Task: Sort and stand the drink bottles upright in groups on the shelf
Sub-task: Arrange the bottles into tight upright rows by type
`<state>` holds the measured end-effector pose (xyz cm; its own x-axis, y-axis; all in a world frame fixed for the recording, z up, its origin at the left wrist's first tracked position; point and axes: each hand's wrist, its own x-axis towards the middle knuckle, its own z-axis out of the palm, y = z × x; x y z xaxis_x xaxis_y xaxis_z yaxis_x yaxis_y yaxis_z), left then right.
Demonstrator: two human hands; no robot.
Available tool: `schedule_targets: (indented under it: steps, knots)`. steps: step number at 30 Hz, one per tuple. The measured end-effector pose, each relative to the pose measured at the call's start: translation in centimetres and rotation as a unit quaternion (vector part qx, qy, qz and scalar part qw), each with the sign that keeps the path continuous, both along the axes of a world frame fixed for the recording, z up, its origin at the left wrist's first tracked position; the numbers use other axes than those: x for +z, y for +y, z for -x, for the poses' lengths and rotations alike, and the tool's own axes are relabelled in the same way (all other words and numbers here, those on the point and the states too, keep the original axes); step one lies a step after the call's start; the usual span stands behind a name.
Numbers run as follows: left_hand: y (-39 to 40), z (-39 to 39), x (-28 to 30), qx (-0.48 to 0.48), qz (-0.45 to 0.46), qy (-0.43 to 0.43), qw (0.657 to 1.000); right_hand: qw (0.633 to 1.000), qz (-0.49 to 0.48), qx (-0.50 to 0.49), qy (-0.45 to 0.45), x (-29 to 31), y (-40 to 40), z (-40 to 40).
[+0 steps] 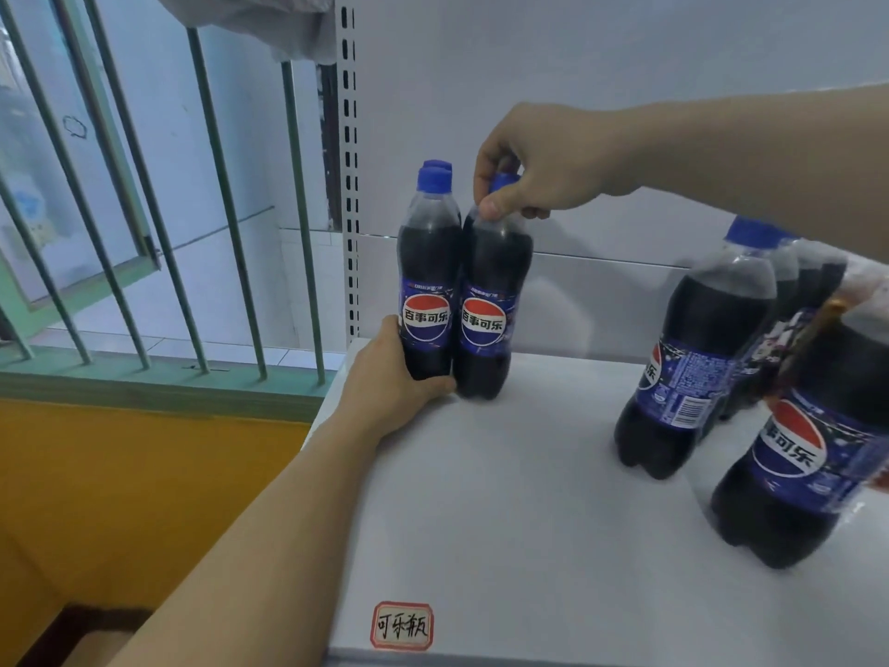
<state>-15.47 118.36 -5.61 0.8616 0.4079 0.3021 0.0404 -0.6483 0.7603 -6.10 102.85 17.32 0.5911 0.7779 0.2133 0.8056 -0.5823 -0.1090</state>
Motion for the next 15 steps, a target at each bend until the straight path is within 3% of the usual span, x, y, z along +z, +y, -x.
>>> schedule_targets:
  steps: [5, 15]
  knots:
    - [-0.2, -0.2, 0.0, 0.010, 0.007, -0.005, 1.000, 1.000, -0.019, -0.006, -0.013, -0.9, -0.4, -1.0]
    - [-0.5, -0.4, 0.1, 0.009, 0.001, -0.010, 1.000, 0.992, -0.017, -0.009, 0.124, 0.2, -2.5, -0.7]
